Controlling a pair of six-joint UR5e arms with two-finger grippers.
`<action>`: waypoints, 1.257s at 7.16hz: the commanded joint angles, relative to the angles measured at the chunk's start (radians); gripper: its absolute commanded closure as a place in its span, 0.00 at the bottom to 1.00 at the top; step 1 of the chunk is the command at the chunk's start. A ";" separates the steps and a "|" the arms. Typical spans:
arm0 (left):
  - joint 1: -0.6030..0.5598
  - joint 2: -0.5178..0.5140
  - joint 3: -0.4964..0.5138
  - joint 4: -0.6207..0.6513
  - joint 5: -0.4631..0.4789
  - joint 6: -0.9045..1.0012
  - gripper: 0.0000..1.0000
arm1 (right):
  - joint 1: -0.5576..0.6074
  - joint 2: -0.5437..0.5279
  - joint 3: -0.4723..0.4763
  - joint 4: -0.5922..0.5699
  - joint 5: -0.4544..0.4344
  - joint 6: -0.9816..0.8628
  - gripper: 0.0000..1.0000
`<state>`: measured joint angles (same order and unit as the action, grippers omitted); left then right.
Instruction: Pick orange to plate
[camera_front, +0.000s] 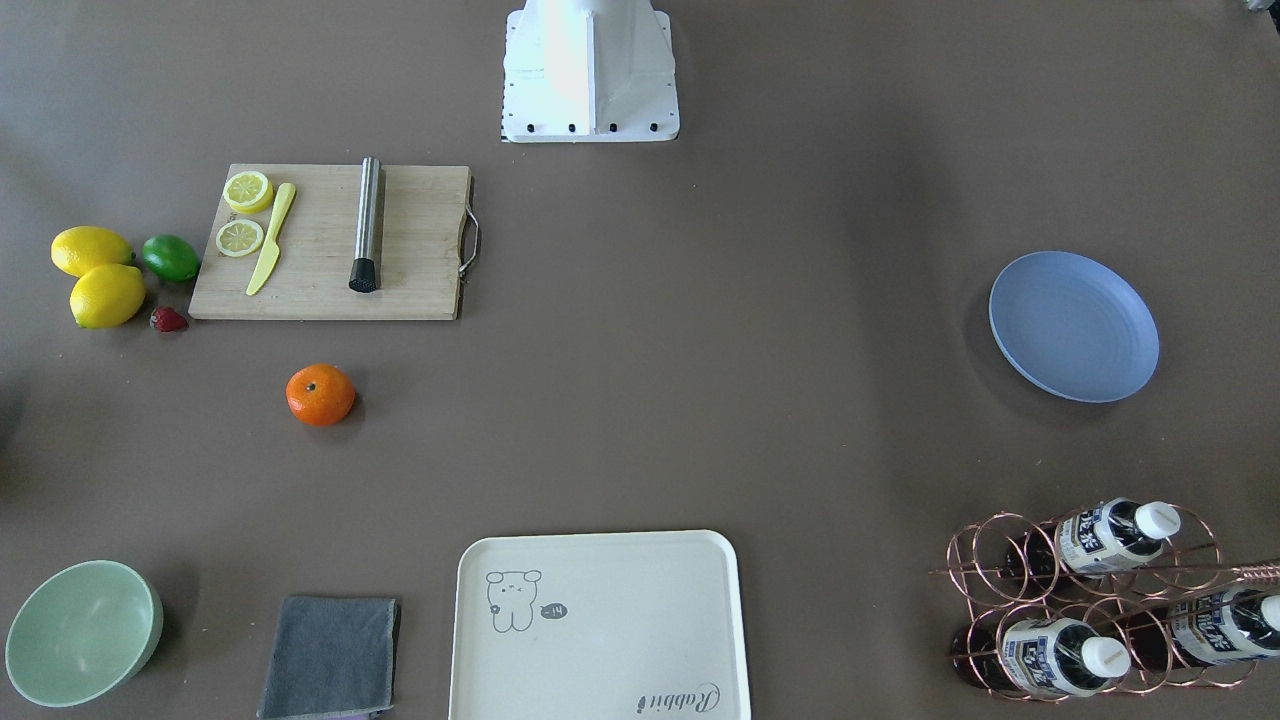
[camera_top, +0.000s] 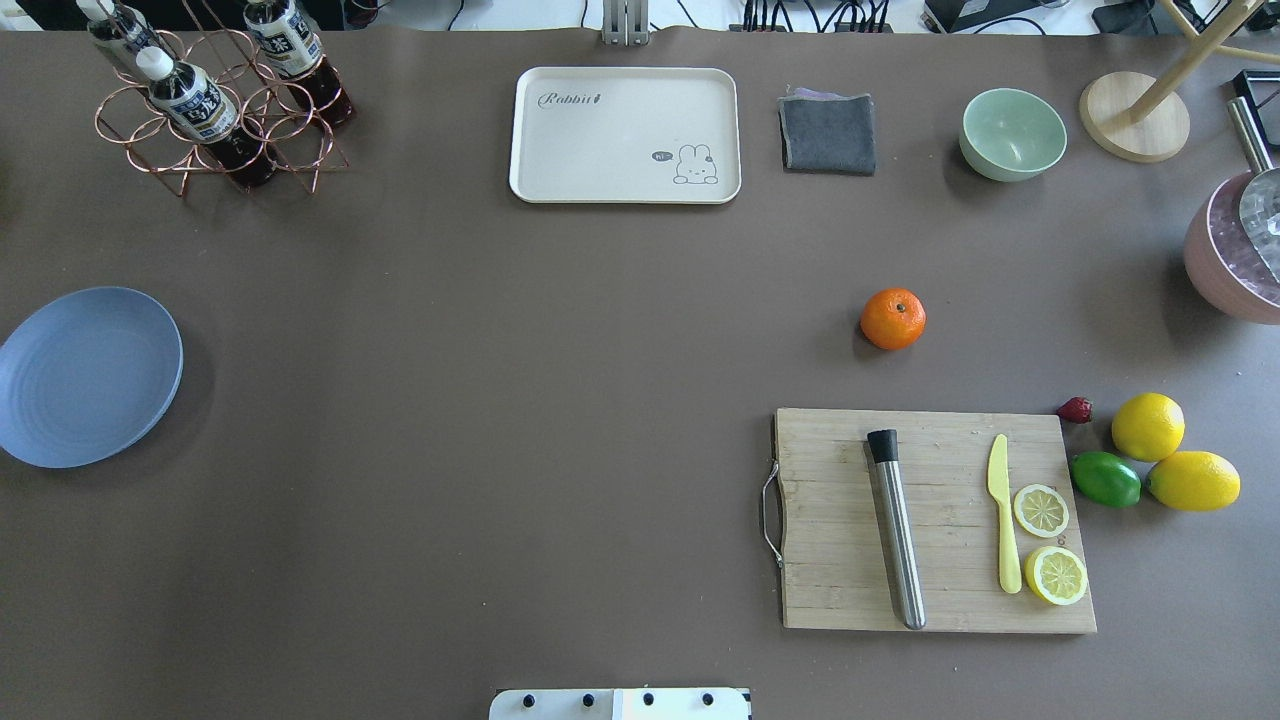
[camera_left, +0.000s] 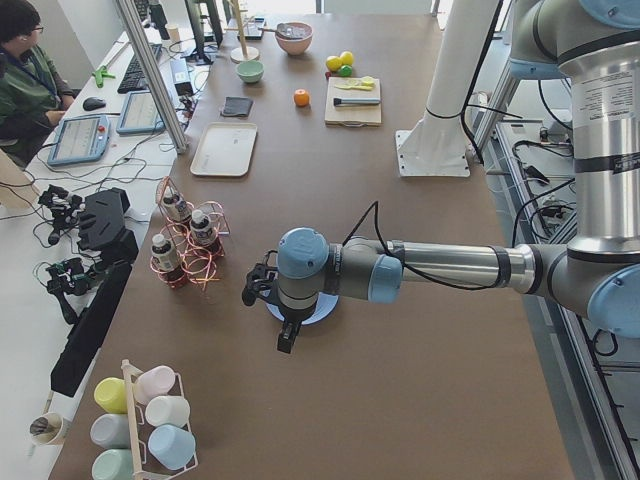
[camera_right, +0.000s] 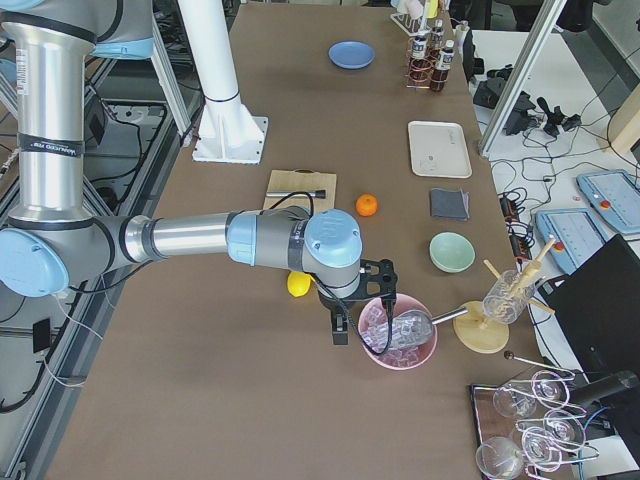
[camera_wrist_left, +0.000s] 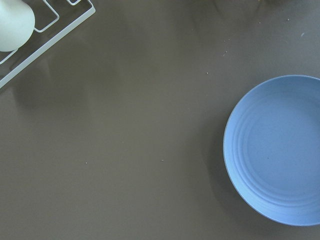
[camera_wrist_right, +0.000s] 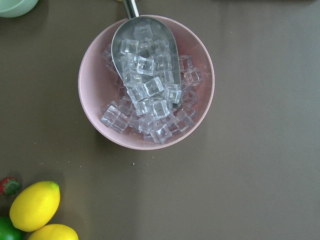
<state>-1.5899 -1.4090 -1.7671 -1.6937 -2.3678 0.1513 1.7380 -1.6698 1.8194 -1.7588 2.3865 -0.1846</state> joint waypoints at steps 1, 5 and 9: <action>0.001 -0.001 -0.005 -0.001 -0.005 0.001 0.02 | 0.000 0.001 -0.002 0.004 0.000 0.011 0.00; -0.001 -0.005 -0.002 -0.003 -0.007 -0.004 0.02 | -0.002 0.001 0.000 0.004 0.002 0.011 0.00; -0.001 -0.048 0.023 -0.080 -0.024 -0.012 0.02 | -0.011 0.002 0.003 0.005 0.002 0.016 0.00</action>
<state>-1.5908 -1.4315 -1.7571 -1.7647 -2.3839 0.1443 1.7294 -1.6685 1.8204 -1.7545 2.3883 -0.1699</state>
